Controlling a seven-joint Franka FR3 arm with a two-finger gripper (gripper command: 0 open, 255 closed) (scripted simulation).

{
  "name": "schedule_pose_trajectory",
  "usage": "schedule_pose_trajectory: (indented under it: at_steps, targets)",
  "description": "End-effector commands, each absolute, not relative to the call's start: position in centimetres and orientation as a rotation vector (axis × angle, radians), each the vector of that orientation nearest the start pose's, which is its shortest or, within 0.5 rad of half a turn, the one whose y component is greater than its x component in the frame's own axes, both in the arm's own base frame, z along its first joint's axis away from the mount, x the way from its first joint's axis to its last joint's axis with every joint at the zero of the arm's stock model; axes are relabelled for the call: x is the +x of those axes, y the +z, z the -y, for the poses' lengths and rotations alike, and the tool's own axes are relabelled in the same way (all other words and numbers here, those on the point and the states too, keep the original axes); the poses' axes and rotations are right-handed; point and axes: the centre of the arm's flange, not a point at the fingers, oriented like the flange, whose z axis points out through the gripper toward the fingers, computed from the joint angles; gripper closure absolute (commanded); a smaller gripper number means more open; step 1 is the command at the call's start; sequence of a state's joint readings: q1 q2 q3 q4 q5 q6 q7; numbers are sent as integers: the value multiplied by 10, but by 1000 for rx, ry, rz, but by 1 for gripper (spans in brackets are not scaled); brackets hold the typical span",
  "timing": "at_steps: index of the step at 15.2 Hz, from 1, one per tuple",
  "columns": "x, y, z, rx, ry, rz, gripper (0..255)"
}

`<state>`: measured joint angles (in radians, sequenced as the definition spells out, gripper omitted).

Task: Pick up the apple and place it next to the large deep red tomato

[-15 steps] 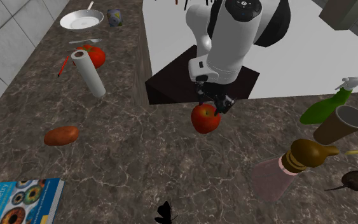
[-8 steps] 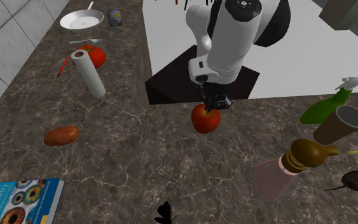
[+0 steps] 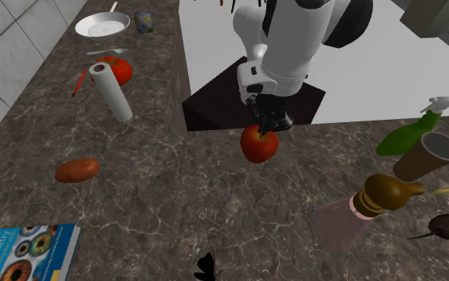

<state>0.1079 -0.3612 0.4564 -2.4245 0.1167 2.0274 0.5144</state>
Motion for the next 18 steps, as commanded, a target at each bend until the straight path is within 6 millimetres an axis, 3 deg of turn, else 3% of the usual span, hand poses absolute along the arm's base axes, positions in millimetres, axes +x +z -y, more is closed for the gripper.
schedule_pose_trajectory:
  at_steps: [1, 18]
  targets:
    - [359, 434, -238, -3220, 48, -59, 255]
    - [359, 524, -238, -3220, 48, -59, 255]
